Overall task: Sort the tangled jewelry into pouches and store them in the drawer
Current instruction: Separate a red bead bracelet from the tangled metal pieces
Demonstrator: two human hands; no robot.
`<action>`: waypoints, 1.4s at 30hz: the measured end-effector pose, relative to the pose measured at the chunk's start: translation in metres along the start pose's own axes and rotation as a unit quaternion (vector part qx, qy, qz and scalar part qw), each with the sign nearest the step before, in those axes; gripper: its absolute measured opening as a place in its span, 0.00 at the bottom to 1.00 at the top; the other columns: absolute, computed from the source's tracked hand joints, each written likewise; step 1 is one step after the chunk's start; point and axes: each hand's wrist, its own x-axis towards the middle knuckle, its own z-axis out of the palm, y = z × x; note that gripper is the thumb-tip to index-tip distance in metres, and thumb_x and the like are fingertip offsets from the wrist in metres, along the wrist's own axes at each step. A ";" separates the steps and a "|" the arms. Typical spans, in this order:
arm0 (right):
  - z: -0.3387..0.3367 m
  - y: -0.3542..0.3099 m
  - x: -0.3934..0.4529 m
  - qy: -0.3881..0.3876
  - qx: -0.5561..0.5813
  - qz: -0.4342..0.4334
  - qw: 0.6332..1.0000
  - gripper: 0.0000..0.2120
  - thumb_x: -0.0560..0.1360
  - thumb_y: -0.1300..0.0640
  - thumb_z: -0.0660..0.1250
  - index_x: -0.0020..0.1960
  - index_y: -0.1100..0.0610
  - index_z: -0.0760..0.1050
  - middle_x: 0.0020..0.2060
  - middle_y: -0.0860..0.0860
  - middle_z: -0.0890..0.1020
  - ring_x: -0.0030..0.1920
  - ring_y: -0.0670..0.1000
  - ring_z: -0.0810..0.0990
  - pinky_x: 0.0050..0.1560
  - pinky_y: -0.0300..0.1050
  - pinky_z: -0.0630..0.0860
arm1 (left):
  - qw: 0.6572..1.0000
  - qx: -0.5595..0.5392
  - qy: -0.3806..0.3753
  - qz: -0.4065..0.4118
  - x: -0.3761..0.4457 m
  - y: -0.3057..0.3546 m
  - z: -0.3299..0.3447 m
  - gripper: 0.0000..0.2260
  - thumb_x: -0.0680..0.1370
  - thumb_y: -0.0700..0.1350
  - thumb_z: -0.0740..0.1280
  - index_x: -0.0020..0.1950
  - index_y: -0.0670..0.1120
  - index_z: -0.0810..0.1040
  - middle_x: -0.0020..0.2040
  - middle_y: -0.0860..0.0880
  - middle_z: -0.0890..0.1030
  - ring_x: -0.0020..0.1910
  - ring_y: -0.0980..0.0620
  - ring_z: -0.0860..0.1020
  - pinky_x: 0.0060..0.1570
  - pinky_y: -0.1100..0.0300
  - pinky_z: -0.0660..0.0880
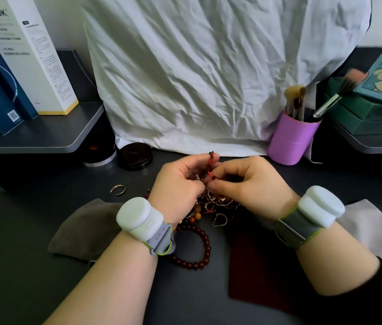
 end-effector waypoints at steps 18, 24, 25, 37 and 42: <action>-0.004 0.005 0.009 0.172 0.133 0.039 0.975 0.06 0.72 0.54 0.70 0.37 0.52 0.79 0.23 0.46 0.73 0.27 0.47 0.71 0.34 0.46 0.71 | 0.983 -0.171 -0.030 -0.057 0.001 0.008 -0.002 0.08 0.73 0.44 0.66 0.40 0.45 0.85 0.33 0.50 0.80 0.33 0.53 0.78 0.35 0.64 0.74; 0.002 0.010 0.010 0.129 0.121 0.066 0.982 0.03 0.74 0.56 0.70 0.40 0.53 0.79 0.23 0.45 0.75 0.24 0.42 0.70 0.26 0.32 0.67 | 0.969 -0.243 -0.010 -0.045 0.005 0.011 -0.005 0.09 0.72 0.45 0.63 0.46 0.44 0.82 0.36 0.50 0.82 0.37 0.55 0.80 0.38 0.64 0.72; 0.002 0.011 0.010 0.120 0.116 0.069 0.984 0.03 0.73 0.57 0.70 0.41 0.53 0.79 0.23 0.45 0.75 0.24 0.42 0.71 0.26 0.31 0.67 | 0.968 -0.247 -0.005 -0.039 0.005 0.012 -0.006 0.10 0.72 0.45 0.63 0.47 0.44 0.81 0.38 0.50 0.83 0.38 0.55 0.80 0.39 0.62 0.70; 0.005 0.012 0.008 0.020 -0.012 0.024 0.999 0.11 0.68 0.61 0.73 0.40 0.44 0.80 0.34 0.45 0.83 0.35 0.42 0.79 0.45 0.42 0.78 | 0.979 -0.199 0.040 -0.013 0.006 0.011 -0.004 0.16 0.79 0.34 0.56 0.60 0.45 0.77 0.55 0.46 0.83 0.56 0.51 0.79 0.45 0.61 0.67; 0.004 0.004 0.005 -0.001 -0.115 -0.024 0.993 0.08 0.69 0.59 0.73 0.41 0.45 0.82 0.35 0.24 0.75 0.39 0.31 0.75 0.43 0.22 0.67 | 0.985 -0.171 0.035 0.012 0.007 0.006 -0.007 0.22 0.74 0.26 0.55 0.63 0.42 0.75 0.55 0.45 0.82 0.55 0.53 0.80 0.44 0.68 0.73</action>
